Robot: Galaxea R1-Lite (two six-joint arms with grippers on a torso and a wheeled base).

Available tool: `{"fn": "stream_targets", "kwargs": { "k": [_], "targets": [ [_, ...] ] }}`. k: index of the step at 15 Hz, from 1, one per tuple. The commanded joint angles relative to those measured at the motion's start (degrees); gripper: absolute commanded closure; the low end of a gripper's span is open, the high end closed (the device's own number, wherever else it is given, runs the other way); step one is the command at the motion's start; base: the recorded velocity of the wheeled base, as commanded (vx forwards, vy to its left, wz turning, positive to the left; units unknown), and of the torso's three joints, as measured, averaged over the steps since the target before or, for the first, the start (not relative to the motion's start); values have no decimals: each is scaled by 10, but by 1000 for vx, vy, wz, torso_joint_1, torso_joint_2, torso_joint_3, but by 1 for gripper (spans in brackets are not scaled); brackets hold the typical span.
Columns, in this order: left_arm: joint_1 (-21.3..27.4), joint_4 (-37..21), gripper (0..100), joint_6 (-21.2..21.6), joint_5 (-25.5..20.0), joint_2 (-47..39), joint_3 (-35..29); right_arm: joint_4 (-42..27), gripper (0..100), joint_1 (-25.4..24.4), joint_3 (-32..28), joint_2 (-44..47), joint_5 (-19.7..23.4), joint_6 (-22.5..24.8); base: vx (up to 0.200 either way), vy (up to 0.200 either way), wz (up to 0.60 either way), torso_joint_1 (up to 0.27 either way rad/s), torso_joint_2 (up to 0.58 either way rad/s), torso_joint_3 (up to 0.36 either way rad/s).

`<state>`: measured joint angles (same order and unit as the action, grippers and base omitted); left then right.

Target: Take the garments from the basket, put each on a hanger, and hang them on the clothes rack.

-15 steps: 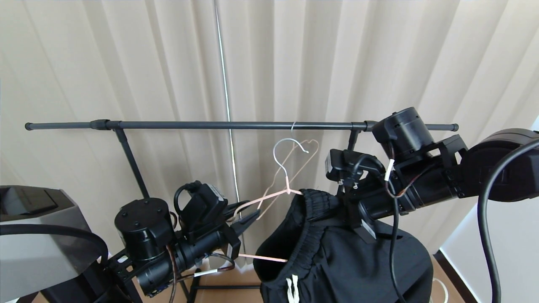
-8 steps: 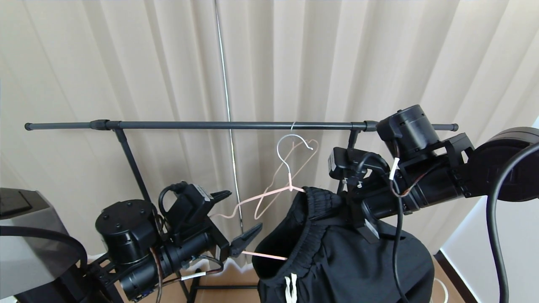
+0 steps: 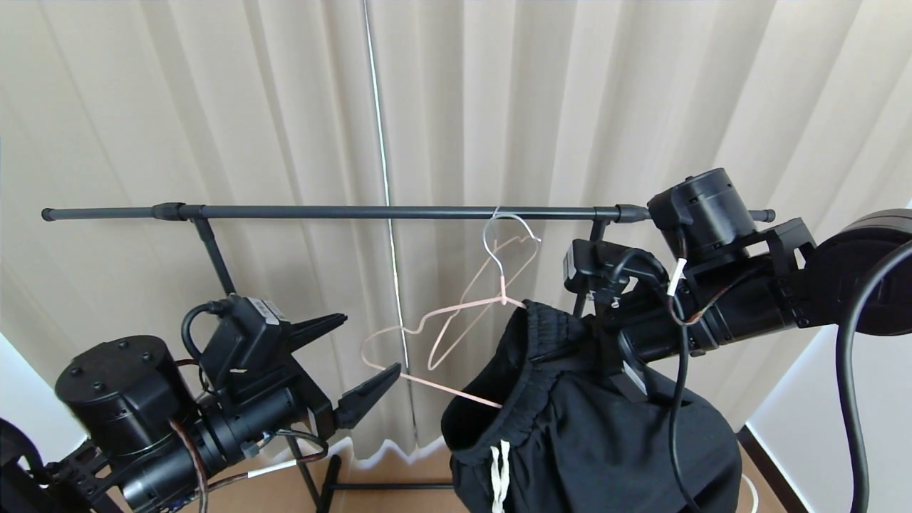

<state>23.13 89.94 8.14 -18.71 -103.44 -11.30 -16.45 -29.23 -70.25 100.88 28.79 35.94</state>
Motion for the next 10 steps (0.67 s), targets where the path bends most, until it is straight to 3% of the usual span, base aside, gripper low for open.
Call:
{"fn": "stream_targets", "kwargs": {
  "k": [1, 3, 4, 5, 6, 9, 10],
  "targets": [
    [-17, 1, 0, -39, 3, 32, 11, 0, 100, 7, 2, -9, -16, 1, 0, 0, 0, 0, 0, 0],
    [-26, 1, 0, -94, 13, 33, 31, 37, 100, 8, 19, -23, -84, 4, 0, 0, 0, 0, 0, 0],
    [-26, 1, 0, -95, 14, 33, 32, 42, 100, 8, 21, -24, -89, 4, 0, 0, 0, 0, 0, 0],
    [-26, -49, 0, -105, 28, 34, 36, 139, 100, 8, 64, -24, -112, 33, 0, 0, 0, 0, 0, 0],
    [-23, -92, 0, -106, 37, 35, 29, 187, 100, 8, 86, -24, -113, 64, 0, 0, 0, 0, 0, 0],
    [-4, -187, 0, -122, 58, 32, 1, 258, 100, 23, 129, -29, -113, 117, 0, 0, 0, 0, 0, 0],
    [16, -255, 0, -148, 62, 32, -24, 280, 100, 23, 150, -37, -113, 119, 0, 0, 0, 0, 0, 0]
  ]
}}
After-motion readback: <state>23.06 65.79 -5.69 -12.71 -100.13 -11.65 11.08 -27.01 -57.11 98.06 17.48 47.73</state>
